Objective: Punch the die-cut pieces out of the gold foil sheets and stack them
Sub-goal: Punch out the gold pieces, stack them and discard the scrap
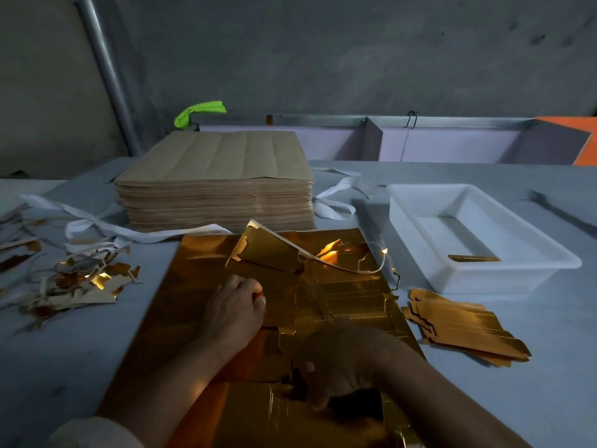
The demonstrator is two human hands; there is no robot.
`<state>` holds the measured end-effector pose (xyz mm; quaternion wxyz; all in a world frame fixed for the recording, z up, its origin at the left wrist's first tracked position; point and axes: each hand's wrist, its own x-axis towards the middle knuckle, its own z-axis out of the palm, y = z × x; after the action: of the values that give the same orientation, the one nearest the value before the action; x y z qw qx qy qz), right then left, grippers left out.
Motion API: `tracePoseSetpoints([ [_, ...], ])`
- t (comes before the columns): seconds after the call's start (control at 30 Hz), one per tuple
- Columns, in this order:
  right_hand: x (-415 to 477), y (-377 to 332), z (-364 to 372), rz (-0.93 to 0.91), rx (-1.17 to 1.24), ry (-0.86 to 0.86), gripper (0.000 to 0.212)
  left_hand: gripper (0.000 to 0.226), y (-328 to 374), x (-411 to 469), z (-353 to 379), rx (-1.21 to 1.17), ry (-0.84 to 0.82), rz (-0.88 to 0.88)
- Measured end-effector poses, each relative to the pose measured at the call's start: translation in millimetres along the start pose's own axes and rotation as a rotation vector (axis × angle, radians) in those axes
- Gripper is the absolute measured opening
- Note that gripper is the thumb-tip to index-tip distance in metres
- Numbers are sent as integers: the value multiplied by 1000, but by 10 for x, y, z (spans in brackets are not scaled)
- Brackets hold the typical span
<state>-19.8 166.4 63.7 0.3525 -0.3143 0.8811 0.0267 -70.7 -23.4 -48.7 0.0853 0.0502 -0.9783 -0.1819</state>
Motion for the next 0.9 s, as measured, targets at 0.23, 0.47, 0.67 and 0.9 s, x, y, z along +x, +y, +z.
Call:
tracePoseSetpoints([
  [0.23,3,110,-267,6,51,212,31,21,212,37,-305,-241,-49,59],
  [0.47,75,305,-186,33,130,364,28,29,405,-220,-604,-338,-298,214],
  [0.67,48,439,-93,51,159,392,30,29,541,-240,-795,52,-519,320],
  [0.9,23,628,46,-21,452,507,14,19,640,-241,-804,44,-551,287],
])
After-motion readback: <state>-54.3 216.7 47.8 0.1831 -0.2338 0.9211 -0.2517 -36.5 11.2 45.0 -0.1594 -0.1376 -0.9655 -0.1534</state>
